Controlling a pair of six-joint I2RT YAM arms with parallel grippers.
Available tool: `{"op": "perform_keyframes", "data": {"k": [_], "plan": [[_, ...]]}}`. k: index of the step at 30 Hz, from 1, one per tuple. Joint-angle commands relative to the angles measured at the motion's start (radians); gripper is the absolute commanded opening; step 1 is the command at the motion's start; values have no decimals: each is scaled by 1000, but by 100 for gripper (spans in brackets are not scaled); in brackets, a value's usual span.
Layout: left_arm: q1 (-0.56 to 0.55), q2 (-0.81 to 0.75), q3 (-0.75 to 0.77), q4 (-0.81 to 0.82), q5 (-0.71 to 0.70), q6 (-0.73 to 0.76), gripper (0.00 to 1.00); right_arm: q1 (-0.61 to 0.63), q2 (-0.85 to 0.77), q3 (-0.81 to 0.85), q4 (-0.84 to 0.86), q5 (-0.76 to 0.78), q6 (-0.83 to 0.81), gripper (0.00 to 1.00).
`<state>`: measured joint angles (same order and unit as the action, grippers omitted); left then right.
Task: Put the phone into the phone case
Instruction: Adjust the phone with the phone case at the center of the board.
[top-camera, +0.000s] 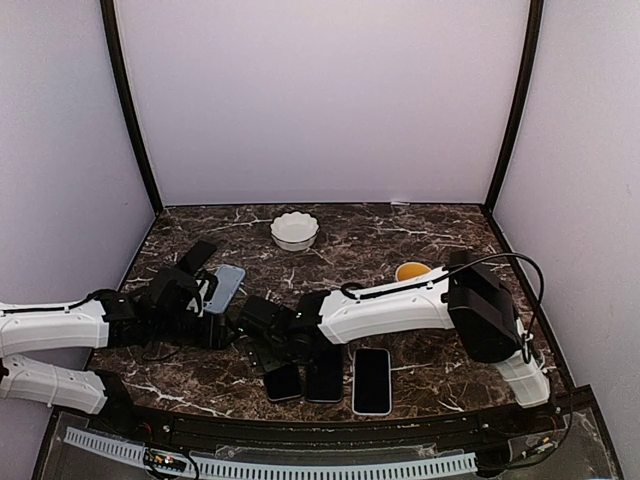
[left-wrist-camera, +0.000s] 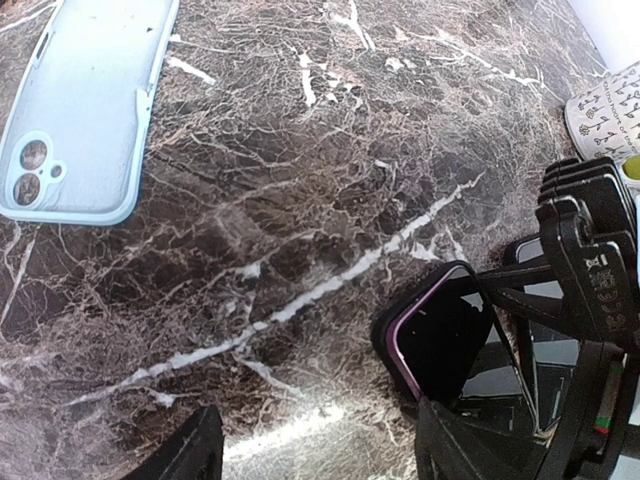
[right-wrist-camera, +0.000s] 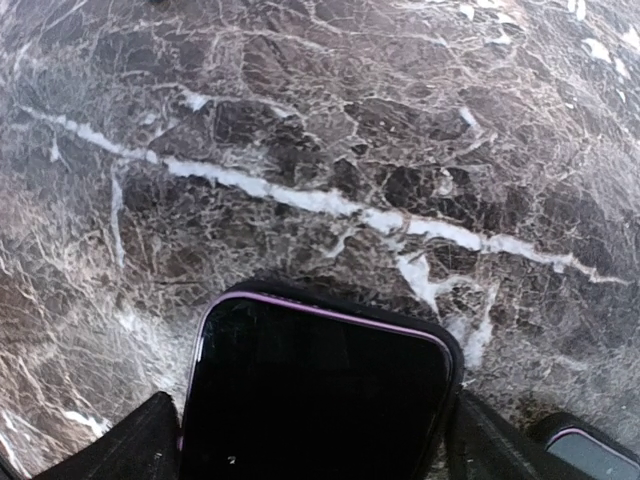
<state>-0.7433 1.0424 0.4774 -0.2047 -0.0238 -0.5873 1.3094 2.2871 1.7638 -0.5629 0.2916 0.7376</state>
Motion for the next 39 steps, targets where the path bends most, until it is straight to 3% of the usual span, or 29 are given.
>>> {"op": "perform_keyframes", "data": {"k": [1, 9, 16, 20, 30, 36, 39], "plan": [[7, -28, -27, 14, -4, 26, 66, 8, 33, 5, -35, -12, 3, 83], [7, -28, -29, 18, -10, 37, 66, 7, -12, -20, 18, -46, -2, 64], [7, -28, -29, 25, -12, 49, 66, -40, -190, -250, 275, -200, 19, 50], [5, -36, -28, 56, 38, 72, 65, -70, -274, -387, 485, -322, 24, 48], [-52, -159, -102, 261, 163, 90, 72, -138, -432, -585, 746, -394, 81, 43], [-142, -27, -113, 310, 213, 60, 76, -159, -418, -627, 799, -398, 104, 40], [-145, 30, -111, 321, 222, 63, 71, -175, -432, -677, 872, -405, 134, 40]]}}
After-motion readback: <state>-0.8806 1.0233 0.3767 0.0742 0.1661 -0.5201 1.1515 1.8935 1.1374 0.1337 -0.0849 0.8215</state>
